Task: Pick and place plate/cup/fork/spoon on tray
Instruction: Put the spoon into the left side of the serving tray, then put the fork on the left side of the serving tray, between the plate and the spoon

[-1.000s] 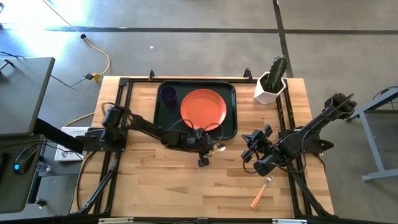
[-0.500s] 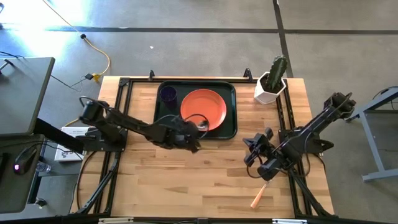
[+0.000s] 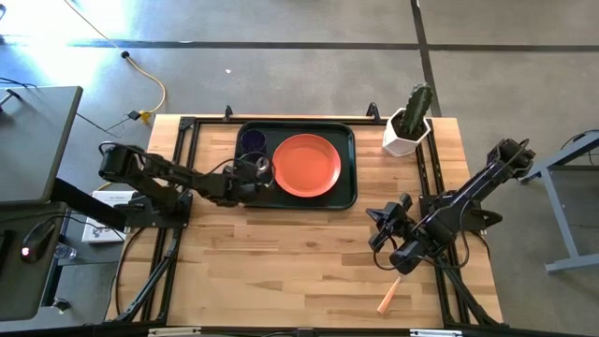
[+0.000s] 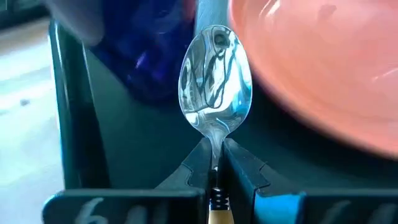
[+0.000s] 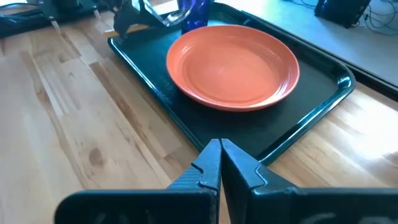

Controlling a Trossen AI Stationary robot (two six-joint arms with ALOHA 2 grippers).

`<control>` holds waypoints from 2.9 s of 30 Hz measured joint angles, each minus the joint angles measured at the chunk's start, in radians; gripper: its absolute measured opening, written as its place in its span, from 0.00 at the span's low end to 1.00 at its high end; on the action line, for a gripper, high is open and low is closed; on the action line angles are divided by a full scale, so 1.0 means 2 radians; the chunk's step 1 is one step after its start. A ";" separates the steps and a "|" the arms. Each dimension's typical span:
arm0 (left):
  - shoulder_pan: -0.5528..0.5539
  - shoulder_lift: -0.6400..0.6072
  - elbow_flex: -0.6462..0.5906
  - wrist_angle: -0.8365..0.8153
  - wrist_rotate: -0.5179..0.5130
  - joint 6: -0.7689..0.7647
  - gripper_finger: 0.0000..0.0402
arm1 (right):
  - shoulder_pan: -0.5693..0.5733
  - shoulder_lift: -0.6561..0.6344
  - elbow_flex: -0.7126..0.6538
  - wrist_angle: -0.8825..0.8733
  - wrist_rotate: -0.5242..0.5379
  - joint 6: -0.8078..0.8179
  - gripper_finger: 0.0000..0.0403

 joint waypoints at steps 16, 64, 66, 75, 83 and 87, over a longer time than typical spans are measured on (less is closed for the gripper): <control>0.062 0.002 -0.044 0.068 0.010 -0.010 0.05 | 0.000 0.000 0.000 0.003 0.005 0.000 0.00; 0.103 0.057 -0.044 0.153 0.025 -0.042 0.11 | -0.004 0.000 0.000 0.000 -0.012 -0.003 0.00; 0.095 0.051 -0.044 0.156 0.010 -0.043 0.11 | -0.004 0.000 0.000 -0.001 -0.014 -0.003 0.00; 0.053 0.019 -0.044 0.181 0.002 0.013 0.11 | -0.004 0.000 0.000 -0.008 -0.028 0.005 0.16; -0.050 -0.007 -0.044 0.396 0.026 0.290 0.11 | 0.000 0.010 0.001 -0.035 -0.234 0.010 0.32; -0.089 -0.007 -0.044 0.492 0.082 0.380 0.11 | 0.020 0.037 0.001 -0.028 -0.367 -0.026 0.32</control>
